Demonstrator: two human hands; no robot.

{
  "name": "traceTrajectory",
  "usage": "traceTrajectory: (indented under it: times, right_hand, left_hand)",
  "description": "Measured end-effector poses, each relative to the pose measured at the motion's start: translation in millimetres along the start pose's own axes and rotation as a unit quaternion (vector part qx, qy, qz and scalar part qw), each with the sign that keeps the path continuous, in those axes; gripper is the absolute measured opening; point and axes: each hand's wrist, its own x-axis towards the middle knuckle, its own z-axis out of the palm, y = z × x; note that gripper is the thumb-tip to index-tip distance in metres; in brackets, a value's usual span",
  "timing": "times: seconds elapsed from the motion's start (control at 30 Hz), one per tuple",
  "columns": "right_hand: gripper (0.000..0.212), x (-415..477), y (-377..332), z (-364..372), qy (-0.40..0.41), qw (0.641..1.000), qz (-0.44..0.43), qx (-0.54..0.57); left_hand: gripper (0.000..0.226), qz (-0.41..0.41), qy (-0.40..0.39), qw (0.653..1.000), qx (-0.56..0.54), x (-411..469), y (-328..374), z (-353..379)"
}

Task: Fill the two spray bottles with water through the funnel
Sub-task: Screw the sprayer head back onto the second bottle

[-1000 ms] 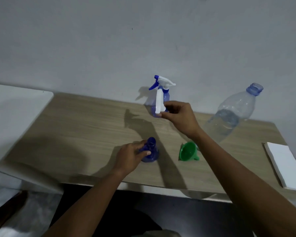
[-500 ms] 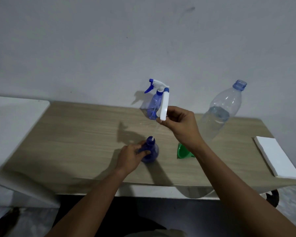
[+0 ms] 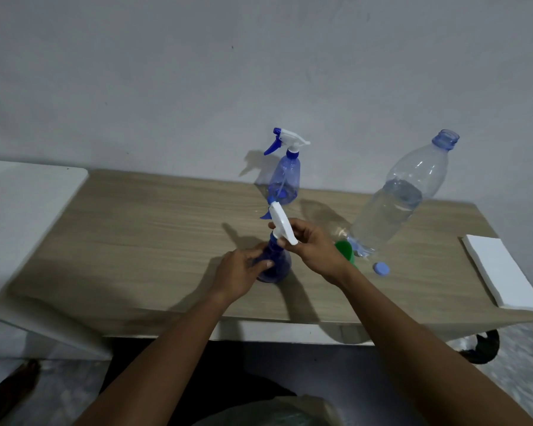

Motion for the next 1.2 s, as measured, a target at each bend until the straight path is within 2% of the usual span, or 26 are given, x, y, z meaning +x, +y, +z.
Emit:
traceTrajectory:
  times: [0.17,0.43,0.57,0.7,0.83,0.93,1.2]
  right_hand:
    - [0.034,-2.4,2.4,-0.1,-0.014,0.999,-0.006,-0.028]
    - [0.035,-5.8,13.2,4.8,0.010,0.999,-0.033,-0.033]
    - [0.036,-6.5,15.8,2.4,0.002,0.997,-0.043,-0.059]
    - [0.035,-7.7,15.4,-1.5,0.007,0.989,-0.059,-0.134]
    - [0.031,-3.1,9.1,-3.9,0.003,0.964,-0.077,-0.255]
    - [0.030,-2.9,2.2,-3.4,0.010,0.951,-0.068,-0.301]
    - [0.028,-2.0,2.7,-2.1,0.016,0.960,-0.023,-0.280]
  left_hand:
    - [0.034,0.006,-0.010,1.000,-0.005,2.8,-3.6,0.9]
    - [0.034,0.010,-0.004,1.000,-0.016,3.4,-4.4,0.6]
    - [0.041,0.022,0.000,1.000,-0.017,1.4,-0.1,-0.3]
    - [0.035,0.018,0.004,1.000,-0.021,1.0,-1.9,1.2]
    - [0.028,0.001,0.011,1.000,-0.011,2.1,-3.4,1.6]
    - [0.024,-0.008,0.012,1.000,-0.006,2.7,-4.8,2.5]
    - [0.027,-0.018,0.019,1.000,0.016,2.0,0.5,1.4]
